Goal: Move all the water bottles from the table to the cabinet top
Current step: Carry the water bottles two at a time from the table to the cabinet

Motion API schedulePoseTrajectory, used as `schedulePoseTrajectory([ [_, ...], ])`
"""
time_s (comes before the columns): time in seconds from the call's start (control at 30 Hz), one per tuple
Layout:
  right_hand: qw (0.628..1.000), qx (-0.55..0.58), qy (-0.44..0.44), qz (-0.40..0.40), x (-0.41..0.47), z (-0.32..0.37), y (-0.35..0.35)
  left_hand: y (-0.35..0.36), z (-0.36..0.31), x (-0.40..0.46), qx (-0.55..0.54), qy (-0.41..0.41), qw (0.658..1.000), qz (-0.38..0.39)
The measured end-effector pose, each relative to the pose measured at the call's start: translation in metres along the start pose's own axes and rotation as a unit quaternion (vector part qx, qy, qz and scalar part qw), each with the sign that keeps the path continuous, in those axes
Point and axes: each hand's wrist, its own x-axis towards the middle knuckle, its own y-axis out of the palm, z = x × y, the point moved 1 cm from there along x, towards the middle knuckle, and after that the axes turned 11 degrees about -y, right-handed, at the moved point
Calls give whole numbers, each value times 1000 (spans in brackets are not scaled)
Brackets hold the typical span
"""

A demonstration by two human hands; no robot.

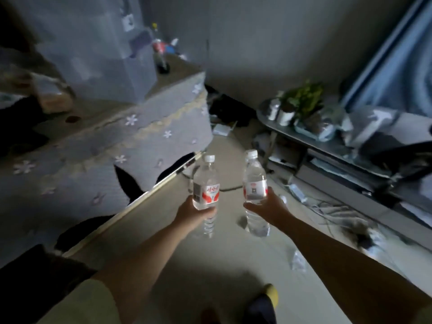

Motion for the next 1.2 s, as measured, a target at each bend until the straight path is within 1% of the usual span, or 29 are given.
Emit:
schedulePoseTrajectory([
  [0.1, 997, 7, 50, -57, -40, -41, -39, 46, -27, 1, 54, 36, 996, 57],
  [0.23, 985, 27, 105, -132, -106, -90, -87, 122, -60, -10, 125, 72, 979, 141],
  [0.37, 956, 61, 170, -232, -180, -143, -138, 214, -87, -41, 194, 95, 956, 199],
  [0.47, 936, 61, 200, -283, -232, -178, -171, 280, -97, -68, 226, 115, 939, 232],
  [0.53, 923, 67, 222, -307, -272, -204, -196, 332, -101, -95, 252, 125, 925, 255],
  [0.67, 903, 86, 262, -329, -343, -249, -246, 425, -104, -148, 281, 142, 901, 297],
  [0.83, 876, 108, 268, -386, -414, -288, -294, 514, -113, -203, 296, 154, 880, 339],
  [0.97, 848, 125, 274, -437, -469, -317, -326, 586, -130, -240, 329, 185, 845, 379],
  [1.07, 823, 140, 295, -465, -501, -342, -345, 635, -142, -262, 338, 208, 821, 411],
  [1.2, 801, 151, 306, -491, -526, -376, -381, 701, -166, -280, 361, 230, 789, 440],
])
